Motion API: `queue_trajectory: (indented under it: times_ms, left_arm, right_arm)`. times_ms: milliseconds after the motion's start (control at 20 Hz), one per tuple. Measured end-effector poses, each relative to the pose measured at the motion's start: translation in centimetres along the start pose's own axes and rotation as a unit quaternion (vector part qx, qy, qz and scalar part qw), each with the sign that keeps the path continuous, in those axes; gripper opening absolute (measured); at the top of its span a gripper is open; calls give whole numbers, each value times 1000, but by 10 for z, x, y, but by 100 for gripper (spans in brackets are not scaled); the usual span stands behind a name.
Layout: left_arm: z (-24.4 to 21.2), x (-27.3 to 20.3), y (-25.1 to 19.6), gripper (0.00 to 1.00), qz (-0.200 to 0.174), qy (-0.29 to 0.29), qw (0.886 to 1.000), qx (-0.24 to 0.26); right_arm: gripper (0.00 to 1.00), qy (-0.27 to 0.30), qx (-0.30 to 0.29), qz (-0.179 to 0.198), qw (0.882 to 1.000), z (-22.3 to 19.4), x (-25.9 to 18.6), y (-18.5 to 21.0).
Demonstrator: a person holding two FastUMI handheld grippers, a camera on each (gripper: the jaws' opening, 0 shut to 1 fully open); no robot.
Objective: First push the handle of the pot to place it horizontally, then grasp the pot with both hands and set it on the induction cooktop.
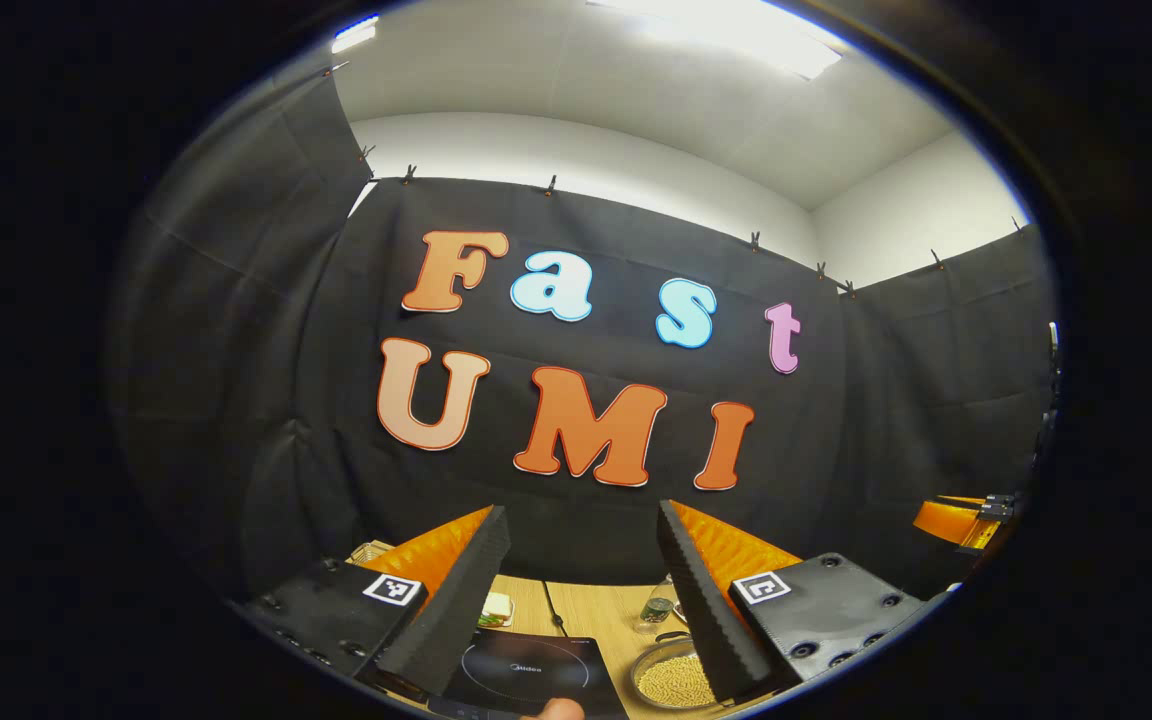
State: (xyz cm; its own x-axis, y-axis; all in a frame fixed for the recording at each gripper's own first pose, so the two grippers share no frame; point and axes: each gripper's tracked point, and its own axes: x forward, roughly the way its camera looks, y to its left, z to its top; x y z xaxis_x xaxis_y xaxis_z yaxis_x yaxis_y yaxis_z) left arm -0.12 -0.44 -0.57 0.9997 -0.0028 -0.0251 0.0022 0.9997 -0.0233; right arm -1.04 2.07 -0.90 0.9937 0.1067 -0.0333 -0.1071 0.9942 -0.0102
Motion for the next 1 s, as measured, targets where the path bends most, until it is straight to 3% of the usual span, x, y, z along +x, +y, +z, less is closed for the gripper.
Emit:
queue_trajectory:
  times_ms: [250,300,350,400,500,600,1000]
  left_arm:
    - [0,-4,-2,98,-4,-3,1000,-1]
    - [-1,-3,-2,98,-5,-3,1000,-1]
    - [-2,-4,-2,98,-5,-1,1000,-1]
    - [-3,-4,-2,98,-6,0,1000,-1]
    - [-4,-6,-2,97,-6,2,1000,-1]
    - [-3,-6,-1,98,-5,1,1000,-2]
    - [-3,-11,1,98,-8,1,1000,3]
  right_arm:
    - [33,13,-6,24,1000,-10,-3,17]
    - [25,13,-5,23,1000,-12,-3,17]
    - [26,13,-7,19,1000,-14,-5,16]
    - [14,11,-12,12,1000,-18,-8,12]
    - [6,14,-27,-1,1000,-27,-10,8]
    - [0,23,-30,1,999,-41,-10,14]
    - [0,75,-14,13,997,-113,-17,28]
